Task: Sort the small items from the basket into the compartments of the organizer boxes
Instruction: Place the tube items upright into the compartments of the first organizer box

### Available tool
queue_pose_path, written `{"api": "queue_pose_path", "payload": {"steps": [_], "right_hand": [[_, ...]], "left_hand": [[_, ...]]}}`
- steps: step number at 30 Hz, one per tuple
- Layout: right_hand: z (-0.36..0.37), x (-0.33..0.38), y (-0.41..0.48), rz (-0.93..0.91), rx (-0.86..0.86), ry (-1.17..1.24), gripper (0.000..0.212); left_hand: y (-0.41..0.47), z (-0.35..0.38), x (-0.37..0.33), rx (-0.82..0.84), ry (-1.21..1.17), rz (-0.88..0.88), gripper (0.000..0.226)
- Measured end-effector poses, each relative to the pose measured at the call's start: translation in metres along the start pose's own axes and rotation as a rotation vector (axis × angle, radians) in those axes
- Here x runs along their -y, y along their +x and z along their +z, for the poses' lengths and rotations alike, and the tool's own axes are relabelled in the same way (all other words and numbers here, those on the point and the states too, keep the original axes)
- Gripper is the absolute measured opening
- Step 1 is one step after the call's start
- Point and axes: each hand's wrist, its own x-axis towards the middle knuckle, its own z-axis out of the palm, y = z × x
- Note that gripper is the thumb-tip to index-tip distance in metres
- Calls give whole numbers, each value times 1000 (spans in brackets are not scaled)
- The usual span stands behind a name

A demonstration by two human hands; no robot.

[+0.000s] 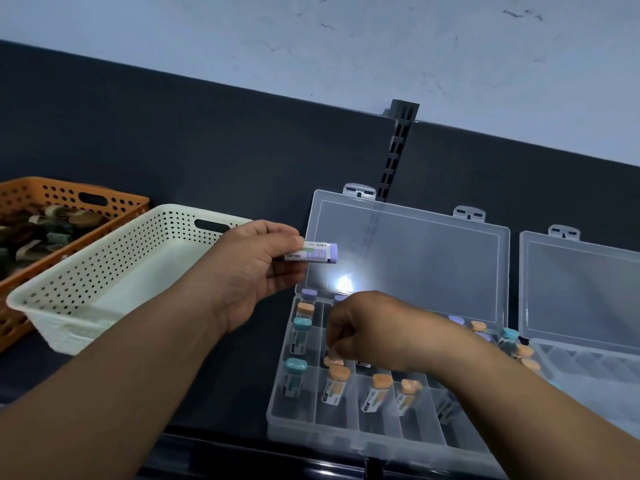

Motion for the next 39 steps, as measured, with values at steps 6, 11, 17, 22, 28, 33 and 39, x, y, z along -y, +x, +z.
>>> {"api": "queue_pose_path", "payload": {"steps": [6, 11, 17, 22, 28, 33, 39], "right_hand": [[0, 4, 4, -18, 6, -49, 7], [2, 5, 5, -20, 19, -109, 3], [4, 3, 6, -24, -20, -131, 24], [4, 5, 1, -48, -30, -171, 30], [3, 6, -3, -46, -39, -196, 31], [0, 1, -7, -56, -89, -142, 25], [-35, -20, -35, -22, -256, -2, 14]], "left_hand": [[-2, -4, 0, -11, 7, 3, 6], [-3, -6, 1, -6, 12, 3, 5], [-4, -7, 1, 2, 12, 0, 5], [-4, -5, 1, 6, 22, -4, 5], [-3, -3, 1, 8, 28, -17, 5], [-3, 0, 1, 10, 41, -26, 5], [-1, 18, -1, 52, 90, -28, 11]]}}
